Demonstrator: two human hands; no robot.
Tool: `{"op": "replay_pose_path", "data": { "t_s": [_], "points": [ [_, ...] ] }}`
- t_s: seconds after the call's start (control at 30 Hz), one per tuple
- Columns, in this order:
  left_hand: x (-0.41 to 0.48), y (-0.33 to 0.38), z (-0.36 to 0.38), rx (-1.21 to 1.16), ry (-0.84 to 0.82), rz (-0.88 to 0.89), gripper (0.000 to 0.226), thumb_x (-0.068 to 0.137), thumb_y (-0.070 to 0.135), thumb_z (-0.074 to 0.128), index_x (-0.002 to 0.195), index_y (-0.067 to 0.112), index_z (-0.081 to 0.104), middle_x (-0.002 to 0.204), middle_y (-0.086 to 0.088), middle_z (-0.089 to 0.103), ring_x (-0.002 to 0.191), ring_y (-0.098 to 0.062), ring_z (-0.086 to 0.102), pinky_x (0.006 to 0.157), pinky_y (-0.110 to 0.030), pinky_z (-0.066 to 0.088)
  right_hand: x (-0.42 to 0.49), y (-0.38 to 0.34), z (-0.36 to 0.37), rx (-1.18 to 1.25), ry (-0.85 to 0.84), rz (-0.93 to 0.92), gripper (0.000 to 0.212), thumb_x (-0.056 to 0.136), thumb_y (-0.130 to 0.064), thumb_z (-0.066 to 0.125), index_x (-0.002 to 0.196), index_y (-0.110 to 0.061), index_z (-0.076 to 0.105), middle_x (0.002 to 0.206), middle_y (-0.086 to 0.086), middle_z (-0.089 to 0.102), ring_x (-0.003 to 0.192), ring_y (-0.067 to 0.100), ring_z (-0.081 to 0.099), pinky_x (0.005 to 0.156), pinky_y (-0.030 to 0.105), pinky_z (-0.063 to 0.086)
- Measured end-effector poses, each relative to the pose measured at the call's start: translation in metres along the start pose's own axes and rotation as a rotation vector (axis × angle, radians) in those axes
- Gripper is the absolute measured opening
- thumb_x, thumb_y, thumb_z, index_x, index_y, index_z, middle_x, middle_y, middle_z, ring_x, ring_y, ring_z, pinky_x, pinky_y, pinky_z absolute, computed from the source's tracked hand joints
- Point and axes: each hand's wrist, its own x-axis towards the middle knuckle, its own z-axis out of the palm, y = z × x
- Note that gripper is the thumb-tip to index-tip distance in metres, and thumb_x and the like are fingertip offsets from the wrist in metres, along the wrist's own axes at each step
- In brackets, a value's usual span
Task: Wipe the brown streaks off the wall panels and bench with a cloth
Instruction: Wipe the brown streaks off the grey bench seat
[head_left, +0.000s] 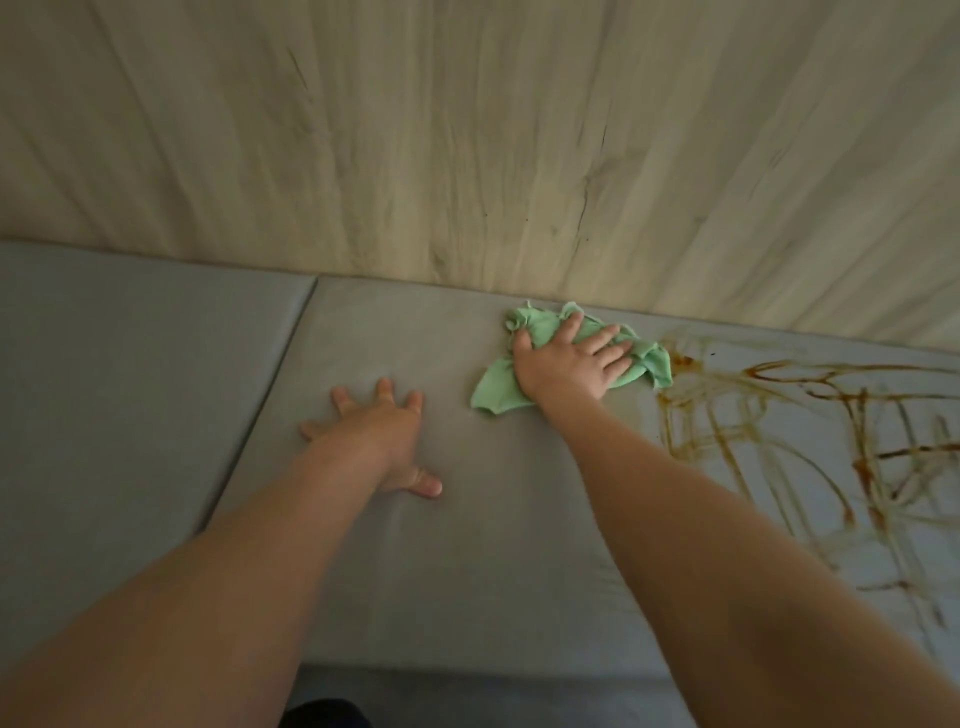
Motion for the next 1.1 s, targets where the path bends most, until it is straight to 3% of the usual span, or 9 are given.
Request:
{"op": "replay_pose_path", "data": {
  "t_s": [0.13, 0.33, 0.43, 0.57, 0.73, 0.87, 0.97, 1.03, 1.1],
  "points": [
    [0.004, 0.004, -0.001, 0.015, -0.015, -0.033, 0.129, 0.074, 0.067, 0.080, 0.163, 0.032, -0.006, 0.171, 0.001, -0.021, 0.151, -0.057, -0.011, 0.107, -0.085, 0.018, -0.004, -0.044, 0.007, 0.068, 0.016, 0.038, 0.095, 0.095, -0.071, 0.026, 0.165, -0.014, -0.006, 0.166, 0.032, -0.014, 0.153, 0.053, -0.014, 0.122, 0.063, -0.012],
    [0.028, -0.003, 0.006, 0.058, -0.015, 0.010, 0.145, 0.056, 0.080, 0.078, 0.163, 0.026, -0.005, 0.170, -0.016, -0.015, 0.153, -0.055, -0.001, 0.114, -0.078, 0.016, -0.007, -0.002, -0.005, -0.218, -0.075, -0.665, 0.083, 0.093, -0.083, 0.023, 0.163, -0.045, -0.001, 0.174, 0.008, -0.006, 0.159, 0.036, -0.004, 0.128, 0.050, -0.002],
    [0.026, -0.003, 0.006, 0.049, 0.000, 0.005, 0.145, 0.056, 0.078, 0.079, 0.163, 0.024, -0.003, 0.170, -0.017, -0.013, 0.153, -0.055, 0.003, 0.113, -0.079, 0.015, 0.010, 0.058, -0.022, -0.255, -0.058, -0.514, 0.085, 0.089, -0.088, 0.016, 0.162, -0.048, -0.003, 0.174, 0.003, -0.007, 0.160, 0.032, -0.004, 0.129, 0.048, 0.001],
    [-0.002, 0.008, 0.001, -0.007, 0.028, -0.044, 0.126, 0.073, 0.063, 0.083, 0.163, 0.028, 0.003, 0.171, -0.004, -0.015, 0.151, -0.057, -0.006, 0.106, -0.086, 0.018, -0.006, 0.073, -0.022, -0.215, -0.058, -0.194, 0.093, 0.089, -0.086, 0.016, 0.164, -0.036, -0.007, 0.172, 0.016, -0.009, 0.157, 0.044, -0.006, 0.127, 0.057, -0.002],
    [-0.019, 0.012, 0.009, -0.011, 0.131, -0.066, 0.119, 0.076, 0.065, 0.079, 0.163, 0.033, 0.004, 0.172, -0.001, -0.012, 0.152, -0.055, -0.006, 0.106, -0.085, 0.018, -0.099, 0.056, 0.009, -0.214, -0.059, -0.638, 0.087, 0.093, -0.082, 0.025, 0.164, -0.040, -0.002, 0.172, 0.016, -0.007, 0.158, 0.041, -0.005, 0.127, 0.053, -0.004],
    [-0.034, 0.014, 0.011, 0.002, 0.158, -0.074, 0.116, 0.080, 0.069, 0.073, 0.163, 0.038, -0.002, 0.172, 0.003, -0.015, 0.155, -0.048, -0.004, 0.113, -0.077, 0.018, -0.131, 0.126, -0.002, -0.252, -0.052, -0.896, 0.082, 0.090, -0.083, 0.017, 0.163, -0.047, 0.005, 0.174, 0.007, 0.002, 0.160, 0.032, 0.002, 0.129, 0.044, 0.001],
    [-0.038, 0.025, -0.002, 0.040, 0.126, -0.082, 0.111, 0.077, 0.068, 0.072, 0.163, 0.024, 0.018, 0.171, -0.011, 0.012, 0.154, -0.039, 0.021, 0.122, -0.057, 0.026, -0.114, 0.191, -0.028, -0.270, -0.088, -0.814, 0.082, 0.092, -0.083, 0.026, 0.162, -0.048, 0.005, 0.174, 0.003, 0.002, 0.160, 0.027, 0.001, 0.130, 0.046, 0.007],
    [-0.037, 0.039, -0.009, -0.043, 0.128, -0.039, 0.092, 0.063, 0.062, 0.065, 0.144, 0.019, 0.054, 0.152, -0.014, 0.051, 0.135, -0.033, 0.053, 0.113, -0.046, 0.044, -0.114, 0.209, -0.038, -0.194, -0.113, -0.649, 0.082, 0.093, -0.078, 0.036, 0.163, -0.045, 0.010, 0.174, 0.004, 0.002, 0.160, 0.026, -0.001, 0.129, 0.046, 0.006],
    [-0.030, 0.061, -0.011, -0.116, 0.230, 0.016, 0.085, 0.059, 0.064, 0.052, 0.130, 0.018, 0.064, 0.137, -0.012, 0.064, 0.123, -0.034, 0.061, 0.106, -0.048, 0.050, -0.129, 0.202, -0.030, -0.085, -0.091, -0.497, 0.081, 0.096, -0.075, 0.027, 0.165, -0.036, 0.010, 0.174, 0.008, 0.001, 0.160, 0.029, -0.004, 0.129, 0.046, 0.001]
  ]
}}
